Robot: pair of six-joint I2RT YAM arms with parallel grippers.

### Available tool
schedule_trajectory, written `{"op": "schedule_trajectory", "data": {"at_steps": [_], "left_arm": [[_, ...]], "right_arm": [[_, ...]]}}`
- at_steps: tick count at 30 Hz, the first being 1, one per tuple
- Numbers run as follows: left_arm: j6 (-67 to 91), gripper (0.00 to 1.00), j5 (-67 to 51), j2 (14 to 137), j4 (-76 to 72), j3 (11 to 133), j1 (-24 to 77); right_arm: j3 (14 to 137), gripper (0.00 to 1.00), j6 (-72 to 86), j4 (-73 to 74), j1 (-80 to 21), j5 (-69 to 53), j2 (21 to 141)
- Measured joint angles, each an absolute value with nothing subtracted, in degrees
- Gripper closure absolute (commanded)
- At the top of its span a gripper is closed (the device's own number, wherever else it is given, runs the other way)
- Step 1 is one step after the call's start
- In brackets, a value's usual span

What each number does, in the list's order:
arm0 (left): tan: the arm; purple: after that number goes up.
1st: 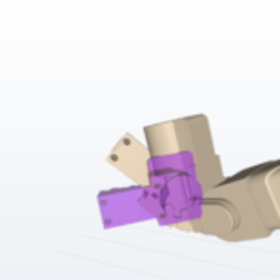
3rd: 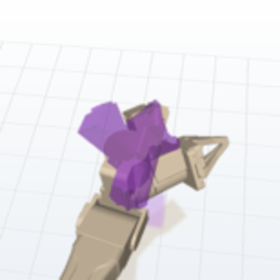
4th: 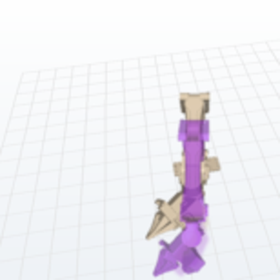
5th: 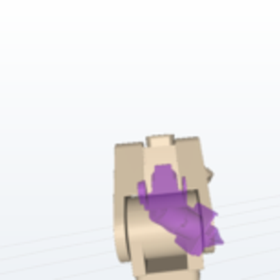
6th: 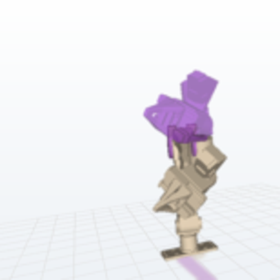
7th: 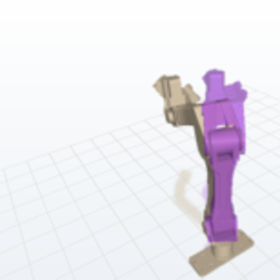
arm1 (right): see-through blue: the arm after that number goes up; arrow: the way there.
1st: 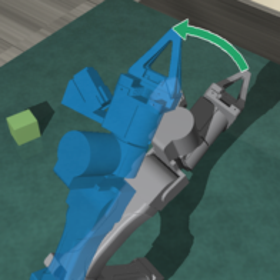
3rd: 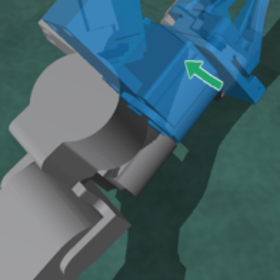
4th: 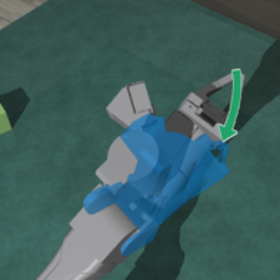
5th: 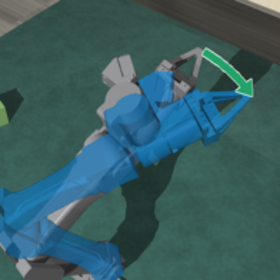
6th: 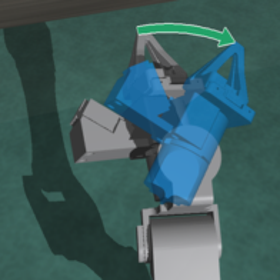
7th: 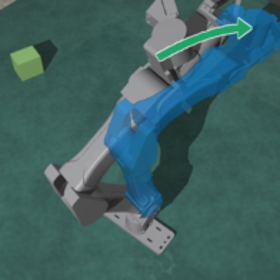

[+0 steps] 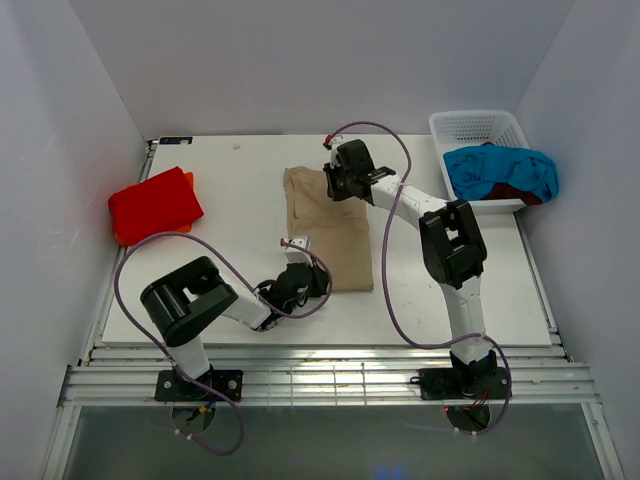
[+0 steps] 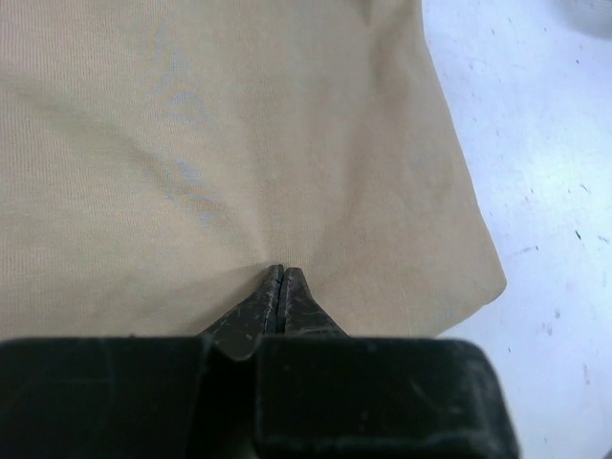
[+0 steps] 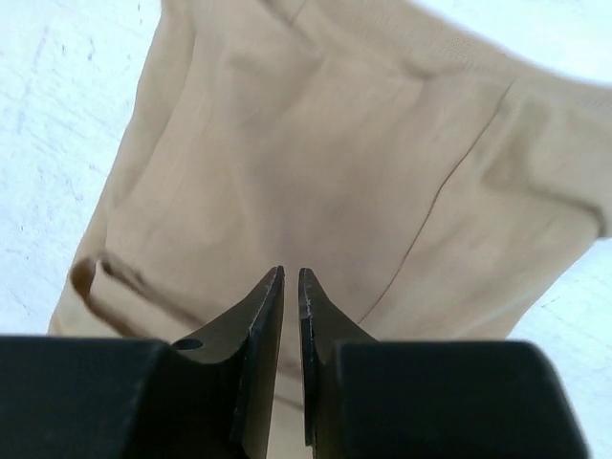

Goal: Fold and stack the t-shirts
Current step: Fold the tshirt

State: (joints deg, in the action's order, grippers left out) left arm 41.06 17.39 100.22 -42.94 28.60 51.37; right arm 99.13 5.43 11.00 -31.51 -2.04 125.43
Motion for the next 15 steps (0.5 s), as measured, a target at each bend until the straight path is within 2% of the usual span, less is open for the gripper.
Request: {"op": "schedule_trajectory", "data": {"at_steps": [6,12,13,14,15], "left_arm": [[42.68,1.00,19.18,97.78,-41.87,26.79,54.87],[37.80,0.98,21.02,93.54,-31.53,30.59,56.51],[36.64,0.92,21.76,92.33,-28.99,32.12,56.62],[35.66,0.71,22.48,90.91,-26.98,33.54,56.80],[34.41,0.59,23.44,89.08,-25.17,34.79,56.88]], "right_arm": [[96.33,0.77,5.08,12.99,-31.46,-0.62,120.92],[82.08,0.64,6.11,15.86,-31.51,2.76,102.45],[79.72,0.57,6.50,16.08,-31.53,3.22,99.09],[76.66,0.56,7.35,15.59,-31.59,3.57,95.61],[73.65,0.55,8.08,15.90,-31.68,3.75,92.33]]}}
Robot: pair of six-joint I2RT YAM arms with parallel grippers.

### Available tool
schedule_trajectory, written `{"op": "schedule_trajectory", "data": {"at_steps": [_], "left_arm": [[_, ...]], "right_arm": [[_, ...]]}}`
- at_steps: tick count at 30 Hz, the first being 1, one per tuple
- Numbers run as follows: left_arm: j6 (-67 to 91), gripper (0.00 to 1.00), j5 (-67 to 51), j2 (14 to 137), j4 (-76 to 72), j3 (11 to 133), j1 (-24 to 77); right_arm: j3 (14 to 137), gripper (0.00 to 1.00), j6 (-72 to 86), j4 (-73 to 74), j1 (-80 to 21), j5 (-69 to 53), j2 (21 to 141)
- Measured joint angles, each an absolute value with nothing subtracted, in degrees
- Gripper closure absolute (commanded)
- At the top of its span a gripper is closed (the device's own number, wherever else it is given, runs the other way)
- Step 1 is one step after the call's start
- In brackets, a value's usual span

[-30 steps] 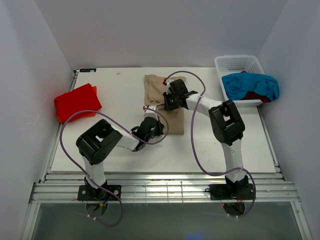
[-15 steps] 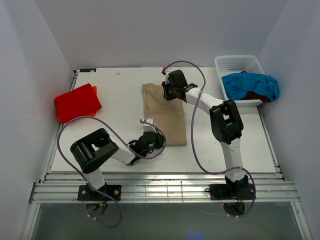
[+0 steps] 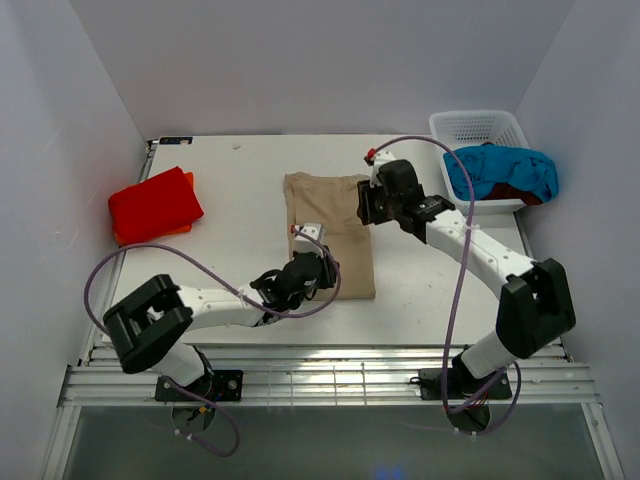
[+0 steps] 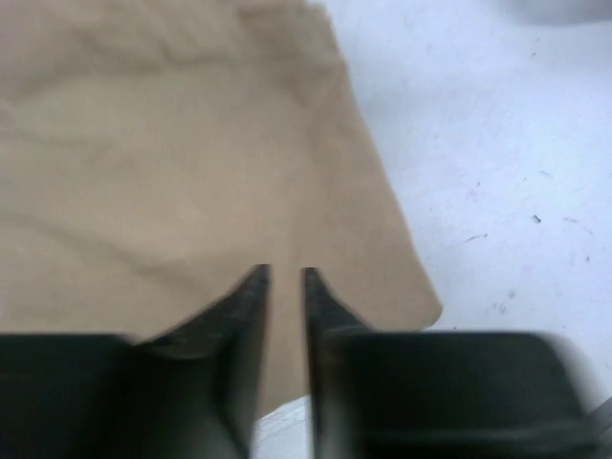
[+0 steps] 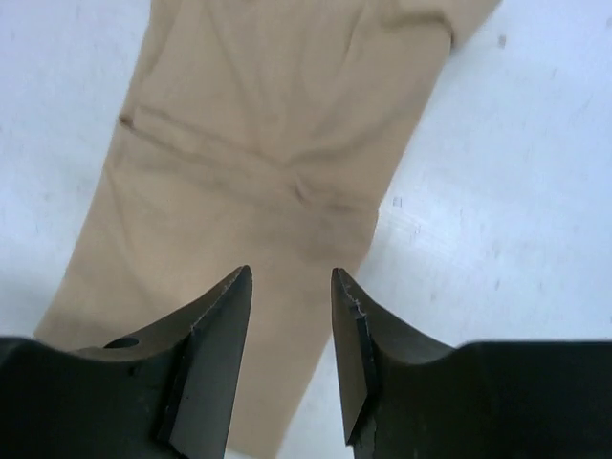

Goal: Fold and stack the t-shirts
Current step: Fold the tshirt

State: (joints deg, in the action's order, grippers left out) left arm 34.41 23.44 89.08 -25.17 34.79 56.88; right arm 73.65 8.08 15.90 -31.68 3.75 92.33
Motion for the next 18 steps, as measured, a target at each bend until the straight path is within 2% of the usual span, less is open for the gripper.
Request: {"op": "schedule_trajectory", "data": {"at_steps": [2,4,10,18], "left_arm": [[33.39,0.37,25.54,84.29,-22.11,36.27,57.17],[33.36,0.29,27.77,78.35,-19.31,36.75,57.41],[38.35,0.22,32.34,67.29,-7.79,35.09,58.08],[45.60,0.16,29.56,65.89,3.68,26.11,58.37]], "right_arm": [[66.81,0.51,9.82,14.87,-32.05,3.97,86.54],[60.01,0.49,11.92,14.94,-33.01,4.10,82.21],[45.08,0.47,18.55,15.44,-37.89,4.08,77.69],[40.21,0.46,23.70,15.05,-41.08,5.17,76.97]]}}
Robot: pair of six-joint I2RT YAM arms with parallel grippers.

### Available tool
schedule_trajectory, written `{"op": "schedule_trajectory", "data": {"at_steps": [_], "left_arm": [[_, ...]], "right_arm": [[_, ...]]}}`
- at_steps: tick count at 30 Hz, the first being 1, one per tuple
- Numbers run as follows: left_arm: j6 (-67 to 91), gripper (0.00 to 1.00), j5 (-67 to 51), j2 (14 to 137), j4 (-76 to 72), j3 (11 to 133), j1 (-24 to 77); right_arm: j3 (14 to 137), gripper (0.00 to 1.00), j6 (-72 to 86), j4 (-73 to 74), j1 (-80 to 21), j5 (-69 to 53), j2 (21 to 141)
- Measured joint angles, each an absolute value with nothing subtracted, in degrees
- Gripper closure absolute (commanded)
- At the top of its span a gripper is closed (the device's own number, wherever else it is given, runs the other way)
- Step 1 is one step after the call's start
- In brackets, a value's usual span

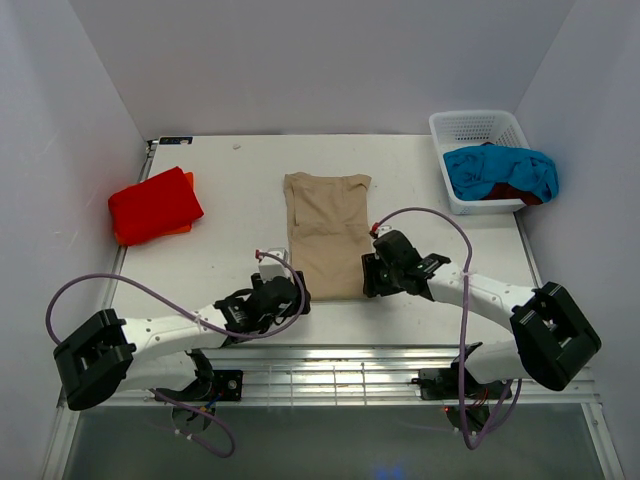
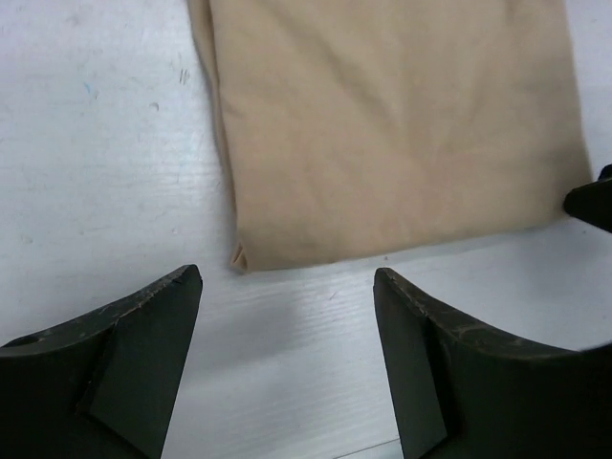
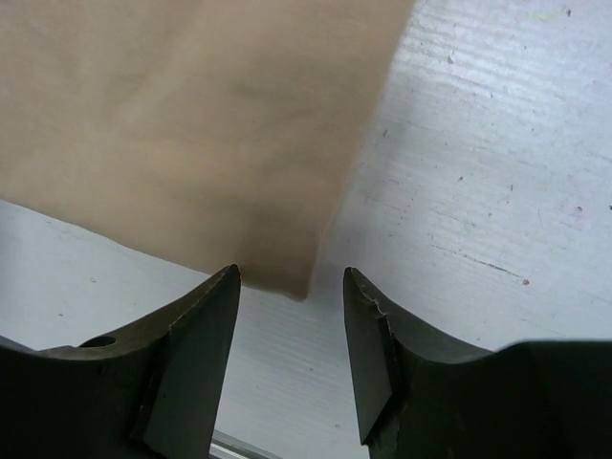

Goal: Fold and stack the t-shirts
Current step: Fold the tshirt

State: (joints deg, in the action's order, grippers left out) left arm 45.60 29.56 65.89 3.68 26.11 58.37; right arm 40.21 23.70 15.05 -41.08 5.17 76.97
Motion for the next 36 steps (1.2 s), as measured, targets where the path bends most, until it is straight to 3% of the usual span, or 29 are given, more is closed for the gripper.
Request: {"op": "schedule_trajectory", "data": {"at_steps": [23,36], "left_arm": [[46.94,0.14,27.16,60.47,-10.04,14.44,58.15],[46.65,0.18,26.09,69.91,-22.57,12.99,54.22]], "right_arm": [[37.21,0.48,26.59,10.07,-41.17,5.82,79.66],[36.84,0.48,26.63,9.39,-41.19,5.82,79.66]]}}
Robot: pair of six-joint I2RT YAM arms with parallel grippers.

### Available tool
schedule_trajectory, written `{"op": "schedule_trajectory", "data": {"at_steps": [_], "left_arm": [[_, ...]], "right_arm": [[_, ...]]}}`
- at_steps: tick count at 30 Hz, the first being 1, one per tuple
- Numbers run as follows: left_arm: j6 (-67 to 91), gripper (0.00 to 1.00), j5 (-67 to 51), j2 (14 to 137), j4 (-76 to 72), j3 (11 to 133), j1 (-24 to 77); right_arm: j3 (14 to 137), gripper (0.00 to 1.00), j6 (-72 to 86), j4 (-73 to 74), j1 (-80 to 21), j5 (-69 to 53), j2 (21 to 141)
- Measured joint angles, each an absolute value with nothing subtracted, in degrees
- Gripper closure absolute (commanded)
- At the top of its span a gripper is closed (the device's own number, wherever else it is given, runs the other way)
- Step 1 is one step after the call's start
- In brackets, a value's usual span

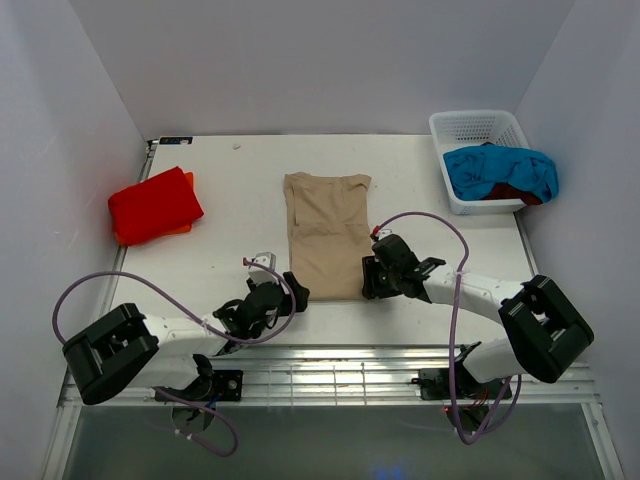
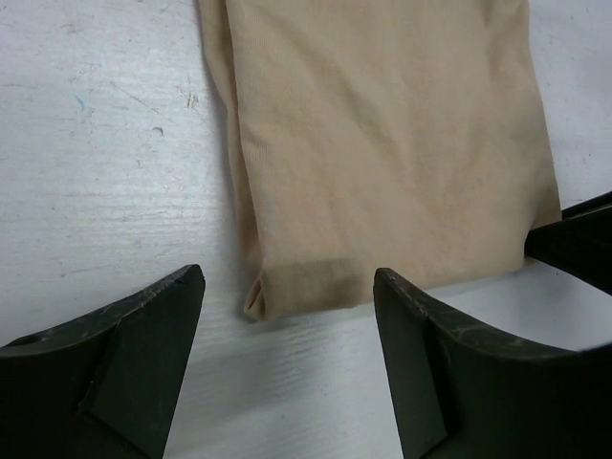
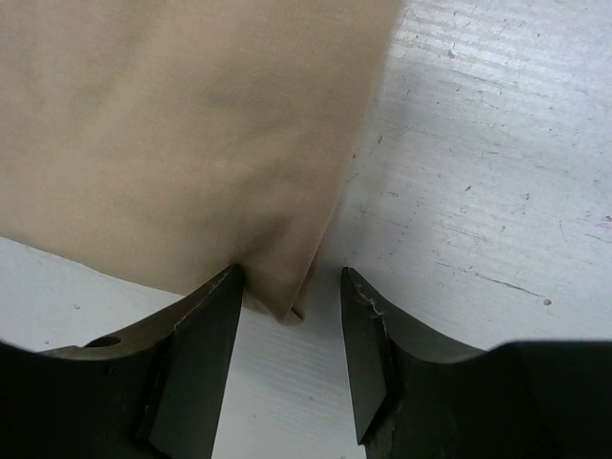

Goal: Fold and stack the t-shirts
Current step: Fold the tshirt

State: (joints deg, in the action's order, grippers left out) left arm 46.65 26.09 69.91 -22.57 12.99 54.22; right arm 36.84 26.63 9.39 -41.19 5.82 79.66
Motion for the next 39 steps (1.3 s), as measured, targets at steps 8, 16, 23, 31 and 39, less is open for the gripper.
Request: {"op": "schedule_trajectory", "data": {"at_steps": [8,16,23,31,39], "left_arm": [[47.64,0.39,24.75,71.83,-26.85,11.68,53.69],[48.16,0.55,23.27,72.31,-26.57,11.46,53.69],[48.56,0.60,23.07,74.81,-28.16,12.16,53.67],[48.53,1.00,23.03,77.49,-29.17,13.28,53.67],[48.58,1.00,21.96,74.89,-27.90,11.97,53.69]], "right_arm": [[36.60,0.51,26.74,8.93,-41.23,5.76,79.66],[36.56,0.60,26.87,8.73,-41.28,5.19,79.88],[36.01,0.66,27.07,7.73,-41.28,4.25,79.88],[35.55,0.92,27.27,6.79,-41.36,3.25,79.88],[35.51,0.92,29.02,8.54,-44.99,6.42,79.02]]}}
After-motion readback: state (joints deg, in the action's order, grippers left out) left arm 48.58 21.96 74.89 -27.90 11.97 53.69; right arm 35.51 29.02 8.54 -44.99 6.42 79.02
